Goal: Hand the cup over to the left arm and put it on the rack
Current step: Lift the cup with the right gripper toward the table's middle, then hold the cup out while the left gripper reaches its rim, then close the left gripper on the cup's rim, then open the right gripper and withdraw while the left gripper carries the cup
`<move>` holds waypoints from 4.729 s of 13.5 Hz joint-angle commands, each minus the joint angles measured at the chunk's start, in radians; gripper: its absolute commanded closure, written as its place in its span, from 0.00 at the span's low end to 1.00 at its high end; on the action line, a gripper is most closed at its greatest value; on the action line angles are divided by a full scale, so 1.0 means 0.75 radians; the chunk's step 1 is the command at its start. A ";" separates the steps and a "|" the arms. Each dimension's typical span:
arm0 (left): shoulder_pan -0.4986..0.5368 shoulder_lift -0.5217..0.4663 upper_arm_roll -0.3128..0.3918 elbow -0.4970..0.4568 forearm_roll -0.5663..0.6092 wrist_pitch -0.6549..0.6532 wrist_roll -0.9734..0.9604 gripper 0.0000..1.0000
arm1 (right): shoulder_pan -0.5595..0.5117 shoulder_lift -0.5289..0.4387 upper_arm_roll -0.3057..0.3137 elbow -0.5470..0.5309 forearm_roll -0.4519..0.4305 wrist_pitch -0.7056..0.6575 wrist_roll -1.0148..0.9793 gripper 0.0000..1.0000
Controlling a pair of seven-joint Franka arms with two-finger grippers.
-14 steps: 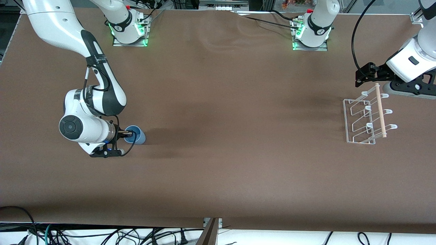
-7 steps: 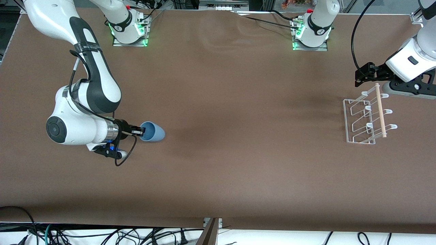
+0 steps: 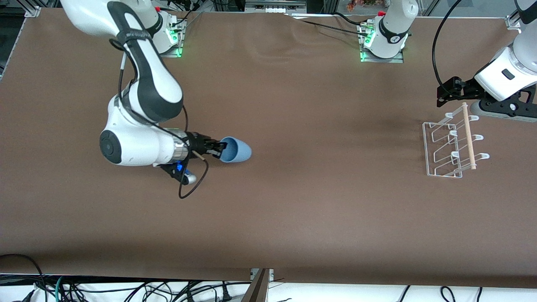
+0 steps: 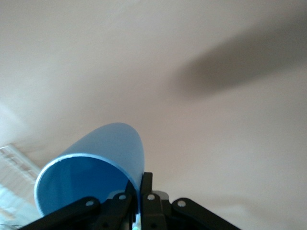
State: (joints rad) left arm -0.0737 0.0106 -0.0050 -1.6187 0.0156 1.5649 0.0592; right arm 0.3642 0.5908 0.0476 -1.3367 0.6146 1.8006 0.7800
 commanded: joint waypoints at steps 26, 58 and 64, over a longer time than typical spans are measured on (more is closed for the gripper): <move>-0.071 0.192 -0.169 0.076 -0.806 0.104 1.012 0.00 | 0.263 0.053 0.237 0.293 0.303 0.366 0.983 1.00; 0.000 0.237 -0.278 -0.018 -0.583 0.131 1.543 1.00 | -0.172 -0.080 0.219 0.293 0.275 -0.189 0.611 0.01; -0.018 0.246 -0.306 -0.018 0.203 -0.106 1.176 1.00 | -0.512 -0.074 0.206 0.287 -0.133 -0.626 0.094 0.01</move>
State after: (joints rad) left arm -0.0723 0.1979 -0.2231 -1.6440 0.0144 1.5584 1.0429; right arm -0.0221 0.5409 0.1866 -1.1120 0.6655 1.3465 0.9213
